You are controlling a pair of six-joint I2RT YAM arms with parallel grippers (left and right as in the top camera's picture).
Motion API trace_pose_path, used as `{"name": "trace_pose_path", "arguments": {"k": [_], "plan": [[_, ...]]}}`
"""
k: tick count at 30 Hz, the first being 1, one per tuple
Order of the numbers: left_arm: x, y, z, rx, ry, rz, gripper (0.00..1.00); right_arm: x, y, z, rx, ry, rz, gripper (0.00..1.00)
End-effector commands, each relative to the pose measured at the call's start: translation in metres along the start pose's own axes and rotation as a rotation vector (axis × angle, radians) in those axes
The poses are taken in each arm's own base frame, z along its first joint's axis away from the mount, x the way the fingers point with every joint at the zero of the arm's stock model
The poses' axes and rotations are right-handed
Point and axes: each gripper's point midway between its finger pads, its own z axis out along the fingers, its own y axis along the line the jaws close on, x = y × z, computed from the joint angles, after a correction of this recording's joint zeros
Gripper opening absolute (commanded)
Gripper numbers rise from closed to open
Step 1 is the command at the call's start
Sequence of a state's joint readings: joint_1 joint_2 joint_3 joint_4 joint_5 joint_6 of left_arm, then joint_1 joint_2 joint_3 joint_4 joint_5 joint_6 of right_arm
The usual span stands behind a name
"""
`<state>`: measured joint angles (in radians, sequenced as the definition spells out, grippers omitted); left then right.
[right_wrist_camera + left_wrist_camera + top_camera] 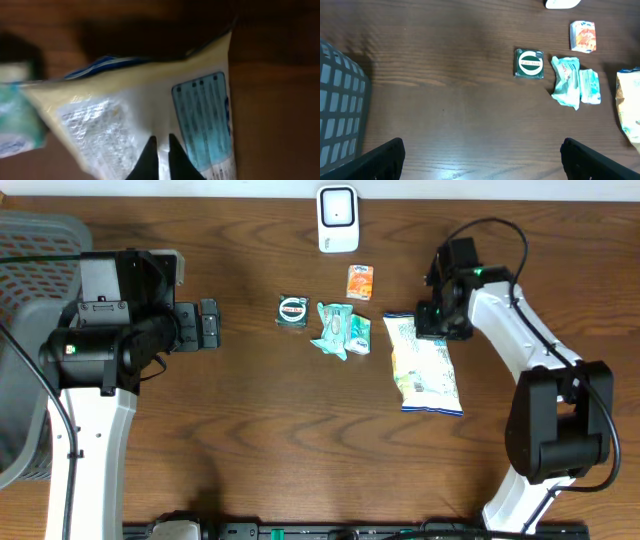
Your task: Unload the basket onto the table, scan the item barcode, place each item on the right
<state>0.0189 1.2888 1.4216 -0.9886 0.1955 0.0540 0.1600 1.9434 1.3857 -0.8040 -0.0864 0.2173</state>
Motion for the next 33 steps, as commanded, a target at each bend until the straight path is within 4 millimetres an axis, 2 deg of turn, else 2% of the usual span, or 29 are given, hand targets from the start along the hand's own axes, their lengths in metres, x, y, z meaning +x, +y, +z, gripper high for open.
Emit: {"name": "trace_pose_path", "arguments": {"k": [1, 4, 9, 14, 17, 20, 24, 29, 33], "plan": [[-0.002, 0.003, -0.001, -0.009, -0.003, 0.009, 0.98, 0.006, 0.002, 0.014, -0.004, -0.018, 0.067, 0.01], [-0.002, 0.003, -0.001, -0.009, -0.003, 0.009, 0.97, -0.001, 0.01, 0.02, -0.059, -0.06, 0.092, 0.01], [-0.002, 0.003, -0.001, -0.009, -0.003, 0.009, 0.98, -0.031, 0.027, 0.01, -0.145, -0.156, 0.135, 0.01], [-0.002, 0.003, -0.001, -0.009, -0.003, 0.009, 0.98, -0.071, 0.037, -0.027, -0.171, -0.251, 0.114, 0.02], [-0.002, 0.003, -0.001, -0.009, -0.003, 0.009, 0.98, -0.075, 0.037, -0.056, -0.151, -0.221, 0.064, 0.02], [-0.002, 0.003, -0.001, -0.009, -0.003, 0.009, 0.98, -0.056, 0.033, -0.075, -0.114, -0.119, 0.001, 0.01], [-0.002, 0.003, -0.001, -0.009, -0.003, 0.009, 0.98, -0.006, 0.021, -0.077, -0.053, 0.085, -0.027, 0.01], [-0.002, 0.003, -0.001, -0.009, -0.003, 0.009, 0.98, 0.051, 0.004, -0.062, 0.038, 0.292, -0.025, 0.01], [-0.002, 0.003, -0.001, -0.009, -0.003, 0.009, 0.98, 0.091, 0.0, -0.036, 0.061, 0.4, -0.032, 0.01]]}}
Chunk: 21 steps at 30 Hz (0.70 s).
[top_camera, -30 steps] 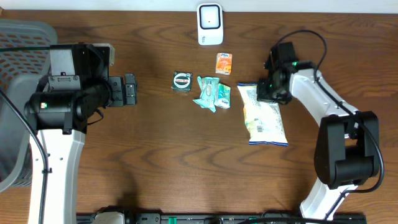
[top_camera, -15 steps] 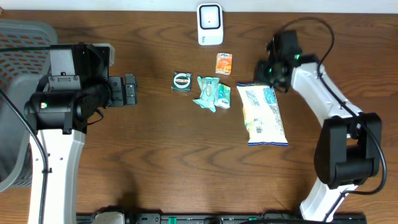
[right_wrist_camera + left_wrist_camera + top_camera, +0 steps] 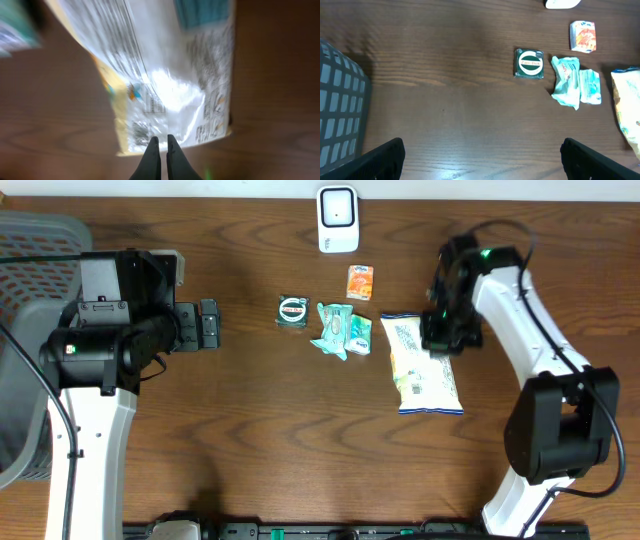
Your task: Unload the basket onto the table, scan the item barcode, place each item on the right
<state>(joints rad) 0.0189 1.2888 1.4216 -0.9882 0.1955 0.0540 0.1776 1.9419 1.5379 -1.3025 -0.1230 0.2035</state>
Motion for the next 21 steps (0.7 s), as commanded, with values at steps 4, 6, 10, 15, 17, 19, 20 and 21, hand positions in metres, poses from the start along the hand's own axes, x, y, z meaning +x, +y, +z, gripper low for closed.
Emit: {"name": "trace_pose_path", "arguments": {"k": [4, 6, 10, 15, 17, 19, 20, 21], "plan": [[-0.002, 0.003, -0.001, -0.009, -0.003, 0.009, 0.98, 0.034, -0.005, 0.058, 0.046, 0.097, 0.002, 0.01], [-0.002, 0.003, -0.001, -0.009, -0.003, 0.009, 0.98, 0.04, -0.005, 0.07, 0.05, 0.103, 0.03, 0.01], [-0.002, 0.003, -0.001, -0.009, -0.003, 0.009, 0.98, 0.036, 0.011, 0.078, -0.006, 0.076, 0.036, 0.01], [-0.002, 0.003, -0.001, -0.009, -0.003, 0.009, 0.98, -0.003, 0.05, 0.056, -0.15, -0.057, -0.017, 0.06], [-0.002, 0.003, -0.001, -0.009, -0.003, 0.009, 0.98, -0.019, 0.057, 0.037, -0.164, -0.113, -0.054, 0.08], [-0.002, 0.003, -0.001, -0.009, -0.003, 0.009, 0.98, -0.033, 0.059, 0.012, -0.154, -0.16, -0.082, 0.09], [-0.002, 0.003, -0.001, -0.009, -0.003, 0.009, 0.98, -0.037, 0.057, 0.0, -0.135, -0.179, -0.079, 0.09], [-0.002, 0.003, -0.001, -0.009, -0.003, 0.009, 0.98, -0.041, 0.054, -0.01, -0.109, -0.197, -0.076, 0.09]]}}
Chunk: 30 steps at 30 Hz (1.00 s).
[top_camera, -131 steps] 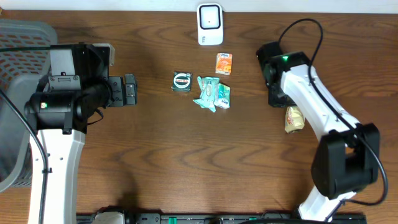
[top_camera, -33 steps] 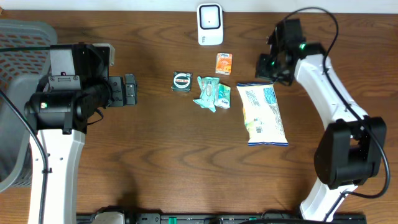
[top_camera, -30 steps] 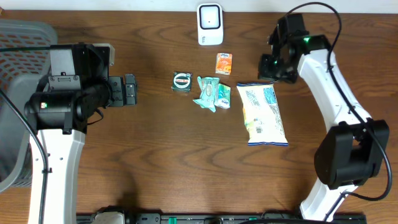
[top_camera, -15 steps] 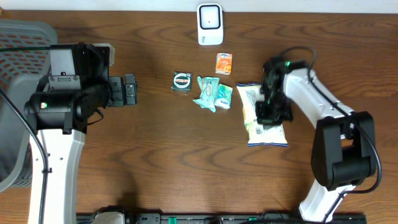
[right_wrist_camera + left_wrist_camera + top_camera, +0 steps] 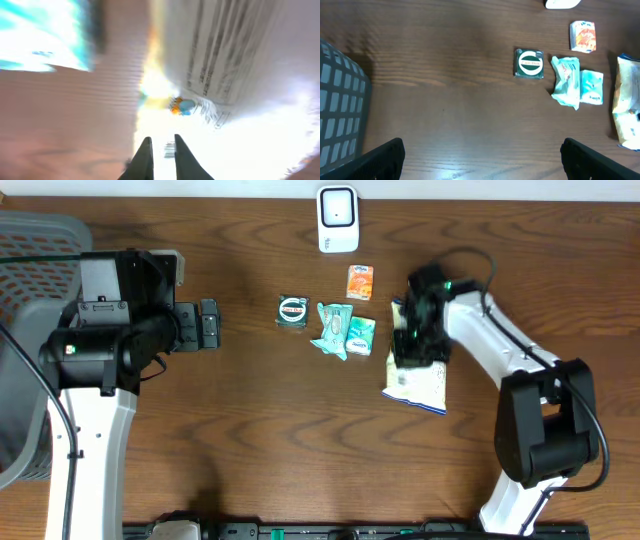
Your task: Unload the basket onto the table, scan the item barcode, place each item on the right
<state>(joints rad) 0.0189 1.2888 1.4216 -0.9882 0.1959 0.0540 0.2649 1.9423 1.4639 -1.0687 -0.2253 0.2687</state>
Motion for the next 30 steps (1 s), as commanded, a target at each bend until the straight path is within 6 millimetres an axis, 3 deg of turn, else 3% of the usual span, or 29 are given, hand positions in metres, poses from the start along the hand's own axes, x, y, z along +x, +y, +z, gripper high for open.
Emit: {"name": "trace_pose_path", "arguments": {"k": [1, 4, 9, 13, 20, 23, 25, 30], "plan": [[-0.002, 0.003, -0.001, -0.01, -0.003, 0.009, 0.98, -0.026, 0.0, -0.036, 0.049, -0.092, -0.031, 0.09], [-0.002, 0.003, -0.001, -0.01, -0.003, 0.009, 0.98, -0.027, -0.016, -0.054, 0.155, -0.102, -0.021, 0.1], [-0.002, 0.003, -0.001, -0.01, -0.003, 0.009, 0.98, -0.02, -0.047, -0.051, 0.323, -0.088, 0.003, 0.11], [-0.002, 0.003, -0.001, -0.01, -0.003, 0.009, 0.97, -0.027, -0.055, -0.033, 0.339, -0.125, 0.018, 0.19], [-0.002, 0.003, -0.001, -0.01, -0.003, 0.009, 0.98, -0.025, -0.064, 0.015, 0.299, -0.152, 0.048, 0.34], [-0.002, 0.003, -0.001, -0.01, -0.003, 0.009, 0.98, -0.025, -0.066, 0.025, 0.29, -0.165, 0.051, 0.35], [-0.002, 0.003, -0.001, -0.01, -0.003, 0.009, 0.98, -0.028, -0.068, 0.018, 0.288, -0.171, 0.06, 0.38], [-0.002, 0.003, -0.001, -0.01, -0.003, 0.009, 0.98, -0.042, -0.067, -0.021, 0.228, -0.202, 0.128, 0.6]]}}
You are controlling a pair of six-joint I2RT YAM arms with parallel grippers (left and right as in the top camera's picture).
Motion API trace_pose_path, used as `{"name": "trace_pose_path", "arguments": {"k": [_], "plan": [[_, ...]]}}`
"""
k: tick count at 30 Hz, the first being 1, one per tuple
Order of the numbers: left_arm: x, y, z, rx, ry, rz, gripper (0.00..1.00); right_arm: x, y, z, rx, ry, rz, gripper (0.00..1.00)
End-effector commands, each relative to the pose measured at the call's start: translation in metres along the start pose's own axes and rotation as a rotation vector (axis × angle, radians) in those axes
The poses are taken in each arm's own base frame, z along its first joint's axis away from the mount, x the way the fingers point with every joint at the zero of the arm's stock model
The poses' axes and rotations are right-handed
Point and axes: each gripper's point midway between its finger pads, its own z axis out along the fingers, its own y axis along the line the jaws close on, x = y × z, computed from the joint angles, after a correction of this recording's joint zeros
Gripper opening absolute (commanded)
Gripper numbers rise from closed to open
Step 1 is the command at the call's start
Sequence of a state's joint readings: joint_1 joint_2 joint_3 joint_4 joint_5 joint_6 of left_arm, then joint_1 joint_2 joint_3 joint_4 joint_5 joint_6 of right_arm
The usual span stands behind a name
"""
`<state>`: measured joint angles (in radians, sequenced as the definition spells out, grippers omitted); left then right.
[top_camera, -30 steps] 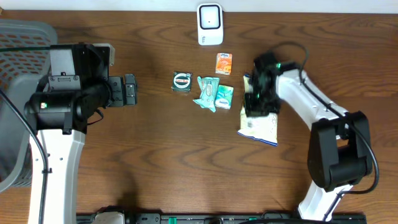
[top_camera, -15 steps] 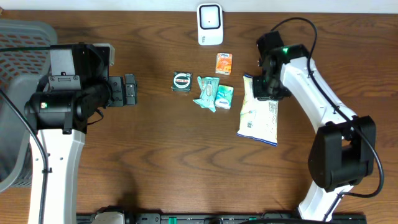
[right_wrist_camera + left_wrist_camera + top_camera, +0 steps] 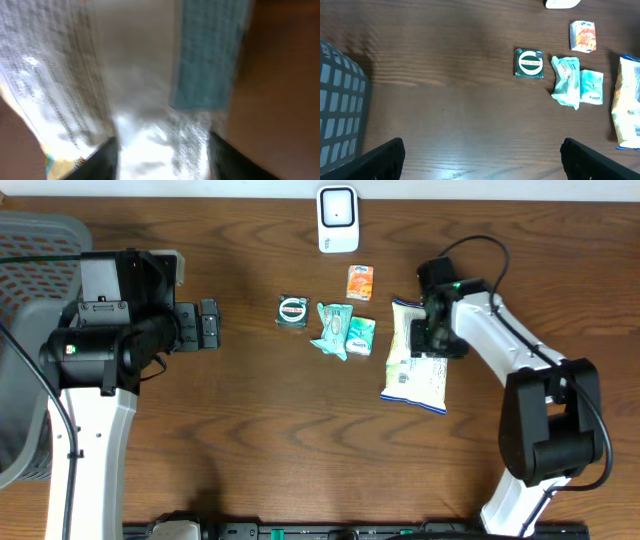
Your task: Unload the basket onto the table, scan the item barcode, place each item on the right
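Note:
A white and yellow snack bag (image 3: 412, 368) lies tilted on the table right of centre, printed side up. It also shows in the left wrist view (image 3: 626, 110). My right gripper (image 3: 434, 338) is low over the bag's upper right part. In its own blurred view the right gripper (image 3: 161, 140) is open, fingers wide apart, with the bag's film (image 3: 145, 75) filling the space between them. The white scanner (image 3: 338, 219) stands at the far edge. My left gripper (image 3: 482, 165) is open over bare table at the left.
An orange packet (image 3: 361, 282), a round green tin (image 3: 293, 310) and teal packets (image 3: 343, 330) lie between the scanner and the bag. A grey basket (image 3: 30, 300) stands at the left edge.
My right gripper was shut over the bag's upper left; now its fingers are wide apart and it sits a little further right. The bag has hardly moved. The left arm is unchanged.
My right gripper was shut at the bag's top end, the bag slanting toward the lower right. Then it was shut over the bag's upper right side. Then the bag had shifted left with its lower end swung leftward. Now the gripper is open over it.

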<state>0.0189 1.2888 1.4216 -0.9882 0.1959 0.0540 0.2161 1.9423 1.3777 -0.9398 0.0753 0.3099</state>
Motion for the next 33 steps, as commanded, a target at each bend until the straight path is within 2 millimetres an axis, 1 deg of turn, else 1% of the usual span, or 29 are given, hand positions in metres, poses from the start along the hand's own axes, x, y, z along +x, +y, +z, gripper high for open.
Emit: {"name": "trace_pose_path", "arguments": {"k": [1, 2, 4, 5, 6, 7, 8, 10, 13, 19, 21, 27, 30, 33], "plan": [[-0.002, 0.003, -0.001, -0.01, -0.003, 0.009, 0.98, -0.027, -0.006, -0.034, -0.063, -0.062, 0.068, 0.64], [-0.002, 0.003, -0.001, -0.01, -0.003, 0.009, 0.98, -0.029, -0.01, -0.041, -0.074, -0.058, 0.078, 0.66], [-0.002, 0.003, -0.001, -0.01, -0.003, 0.009, 0.98, -0.033, -0.024, -0.051, -0.076, -0.048, 0.112, 0.79], [-0.002, 0.003, -0.001, -0.01, -0.003, 0.009, 0.98, -0.034, -0.031, -0.053, -0.072, -0.044, 0.129, 0.87], [-0.002, 0.003, -0.001, -0.01, -0.003, 0.009, 0.98, -0.034, -0.038, -0.052, -0.07, -0.039, 0.148, 0.92], [-0.002, 0.003, -0.001, -0.01, -0.003, 0.009, 0.98, -0.033, -0.046, -0.051, -0.077, -0.03, 0.164, 0.96], [-0.002, 0.003, -0.001, -0.01, -0.003, 0.009, 0.98, -0.032, -0.049, -0.048, -0.098, -0.018, 0.161, 0.99], [-0.002, 0.003, -0.001, -0.01, -0.003, 0.009, 0.98, -0.026, -0.051, -0.042, -0.159, 0.009, 0.139, 1.0], [-0.002, 0.003, -0.001, -0.01, -0.003, 0.009, 0.98, -0.015, -0.048, -0.032, -0.281, 0.048, 0.107, 0.99], [-0.002, 0.003, -0.001, -0.01, -0.003, 0.009, 0.98, -0.001, -0.032, -0.014, -0.584, 0.056, 0.129, 0.99], [-0.002, 0.003, -0.001, -0.01, -0.003, 0.009, 0.98, 0.004, -0.034, -0.006, -0.607, 0.057, 0.15, 0.99], [-0.002, 0.003, -0.001, -0.01, -0.003, 0.009, 0.98, 0.018, -0.045, 0.014, -0.605, 0.068, 0.183, 0.99], [-0.002, 0.003, -0.001, -0.01, -0.003, 0.009, 0.98, 0.02, -0.048, 0.021, -0.605, 0.046, 0.168, 0.99], [-0.002, 0.003, -0.001, -0.01, -0.003, 0.009, 0.98, 0.019, -0.049, 0.023, -0.638, 0.025, 0.173, 0.99]]}}
